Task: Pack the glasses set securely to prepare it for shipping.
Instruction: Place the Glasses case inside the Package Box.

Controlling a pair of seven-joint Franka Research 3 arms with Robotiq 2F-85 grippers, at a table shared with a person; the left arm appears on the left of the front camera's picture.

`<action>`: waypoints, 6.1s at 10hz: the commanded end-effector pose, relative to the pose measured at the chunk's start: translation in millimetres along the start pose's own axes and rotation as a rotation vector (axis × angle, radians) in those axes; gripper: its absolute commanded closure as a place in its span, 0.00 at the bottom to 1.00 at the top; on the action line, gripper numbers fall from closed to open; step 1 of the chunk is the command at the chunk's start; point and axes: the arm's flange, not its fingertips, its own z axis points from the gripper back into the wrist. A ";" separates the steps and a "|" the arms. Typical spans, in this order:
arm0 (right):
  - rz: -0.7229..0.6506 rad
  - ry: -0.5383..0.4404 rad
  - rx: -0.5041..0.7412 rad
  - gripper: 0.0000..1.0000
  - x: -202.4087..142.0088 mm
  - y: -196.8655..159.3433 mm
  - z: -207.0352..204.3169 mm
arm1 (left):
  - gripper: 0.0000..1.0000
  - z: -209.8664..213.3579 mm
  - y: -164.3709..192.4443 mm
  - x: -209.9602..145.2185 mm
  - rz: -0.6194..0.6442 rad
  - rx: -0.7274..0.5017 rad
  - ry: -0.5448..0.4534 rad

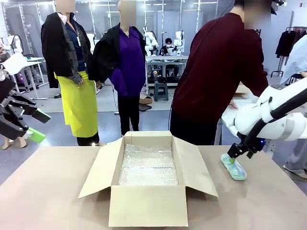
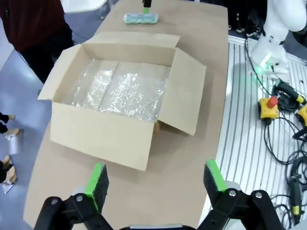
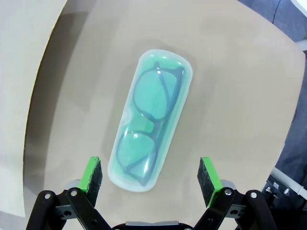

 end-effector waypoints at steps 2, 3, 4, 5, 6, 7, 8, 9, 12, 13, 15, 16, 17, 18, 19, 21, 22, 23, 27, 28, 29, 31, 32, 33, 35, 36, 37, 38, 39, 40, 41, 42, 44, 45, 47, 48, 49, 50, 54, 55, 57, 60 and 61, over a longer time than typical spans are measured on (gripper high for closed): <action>-0.038 0.020 -0.013 0.00 13.9 4.6 -10.3 | 0.00 1.0 5.1 1.8 -0.007 0.008 0.032; -0.054 0.040 0.010 0.00 16.9 7.2 -15.3 | 0.00 1.0 5.1 1.8 -0.007 0.008 0.032; -0.006 0.009 -0.001 0.00 7.3 3.0 -8.4 | 0.00 1.0 5.1 1.8 -0.007 0.008 0.032; -0.006 0.009 -0.001 0.00 7.3 3.0 -8.4 | 0.00 1.0 5.1 1.8 -0.007 0.008 0.032; -0.006 0.009 -0.001 0.00 7.3 3.0 -8.4 | 0.00 1.0 5.1 1.8 -0.007 0.008 0.032; -0.017 0.018 0.004 0.00 10.0 4.8 -13.1 | 0.00 1.0 5.1 1.8 -0.007 0.008 0.032; -0.039 0.045 0.020 0.00 17.5 6.3 -14.6 | 0.00 1.0 5.1 1.8 -0.007 0.008 0.032; -0.055 0.061 0.032 0.00 21.8 8.4 -23.5 | 0.00 1.0 5.1 1.8 -0.007 0.008 0.032; -0.075 0.098 0.027 0.00 29.8 9.2 -46.4 | 0.00 1.0 5.1 1.8 -0.007 0.008 0.032; -0.089 0.099 0.034 0.00 32.3 6.9 -52.3 | 0.00 1.0 5.1 1.8 -0.007 0.008 0.032; -0.090 0.110 0.027 0.00 33.0 6.6 -58.4 | 0.00 1.0 5.1 1.8 -0.007 0.008 0.032; -0.092 0.113 0.026 0.00 32.3 7.2 -59.4 | 0.00 1.0 5.1 1.8 -0.007 0.008 0.032; -0.092 0.114 0.021 0.39 31.2 5.6 -58.9 | 0.00 1.0 5.1 1.8 -0.007 0.008 0.032; -0.096 0.119 0.020 0.60 30.6 3.7 -58.5 | 0.00 1.0 5.1 1.8 -0.007 0.008 0.032; -0.098 0.119 0.016 0.60 30.7 2.7 -58.0 | 0.00 1.0 5.1 1.8 -0.007 0.008 0.032; -0.112 0.114 -0.017 0.76 30.6 0.4 -56.3 | 0.00 1.0 5.1 1.8 -0.007 0.008 0.032; -0.117 0.114 -0.017 1.00 30.0 -0.1 -54.6 | 0.00 1.0 5.1 1.8 -0.007 0.008 0.032; -0.118 0.107 -0.019 1.00 29.4 0.5 -49.1 | 0.00 1.0 5.1 1.8 -0.007 0.008 0.032; 0.004 0.053 -0.080 1.00 38.3 35.0 34.4 | 0.00 1.0 5.1 1.8 -0.007 0.008 0.032; 0.060 0.043 -0.097 1.00 39.7 53.5 58.0 | 0.00 1.0 5.1 1.8 -0.007 0.008 0.032; 0.089 0.026 -0.112 1.00 44.6 68.6 76.7 | 0.00 1.0 5.1 1.8 -0.007 0.008 0.032; 0.121 0.010 -0.107 1.00 49.0 91.7 89.9 | 0.00 1.0 5.1 1.8 -0.007 0.008 0.032; 0.184 0.000 -0.097 1.00 52.1 107.9 102.8 | 0.00 1.0 5.1 1.8 -0.007 0.008 0.032; 0.344 0.009 -0.053 1.00 57.5 131.4 121.8 | 0.00 1.0 5.1 1.8 -0.007 0.008 0.032; 0.660 0.069 0.008 1.00 79.2 181.9 145.1 | 0.00 1.0 5.1 1.8 -0.007 0.008 0.032; 0.726 0.075 0.045 1.00 93.5 208.0 145.2 | 0.00 1.0 5.1 1.8 -0.007 0.008 0.032; 0.842 0.099 0.090 1.00 108.9 237.6 136.4 | 0.00 1.0 5.1 1.8 -0.007 0.008 0.032; 0.946 0.107 0.126 1.00 119.3 261.9 126.6 | 0.00 1.0 5.1 1.8 -0.007 0.008 0.032; 1.038 0.113 0.163 1.00 127.8 284.6 116.3 | 0.00 1.0 5.1 1.8 -0.007 0.008 0.032; 1.101 0.116 0.187 1.00 134.8 307.6 105.1 | 0.00 1.0 5.1 1.8 -0.007 0.008 0.032; 1.135 0.129 0.210 1.00 139.9 333.8 92.3 | 0.00 1.0 5.1 1.8 -0.007 0.008 0.032; 1.143 0.145 0.230 1.00 143.7 354.6 79.2 | 0.00 1.0 5.1 1.8 -0.007 0.008 0.032; 1.158 0.166 0.247 1.00 149.2 386.4 50.9 | 0.00 1.0 5.1 1.8 -0.007 0.008 0.032; 1.167 0.192 0.256 1.00 149.7 394.8 36.2 | 0.00 1.0 5.1 1.8 -0.007 0.008 0.032; 1.146 0.237 0.260 1.00 158.2 387.1 -1.5 | 0.00 1.0 5.1 1.8 -0.007 0.008 0.032; 1.151 0.238 0.270 1.00 163.3 380.9 -14.3 | 0.00 1.0 5.1 1.8 -0.007 0.008 0.032; 1.167 0.226 0.253 1.00 169.3 374.8 -25.8 | 0.00 1.0 5.1 1.8 -0.007 0.008 0.032; 1.185 0.222 0.254 1.00 176.6 369.2 -30.2 | 0.00 1.0 5.1 1.8 -0.007 0.008 0.032; 1.174 0.246 0.381 1.00 210.5 343.9 -53.3 | 0.00 1.0 5.1 1.8 -0.007 0.008 0.032; 1.154 0.223 0.382 1.00 216.4 340.4 -56.9 | 0.00 1.0 5.1 1.8 -0.007 0.008 0.032; 1.133 0.206 0.386 0.25 221.4 338.4 -60.7 | 0.00 1.0 5.1 1.8 -0.007 0.008 0.032; 1.114 0.216 0.381 0.00 222.0 334.1 -67.1 | 0.00 1.0 5.1 1.8 -0.007 0.008 0.032; 1.118 0.220 0.370 0.00 221.0 334.1 -64.4 | 0.00 1.0 5.1 1.8 -0.007 0.008 0.032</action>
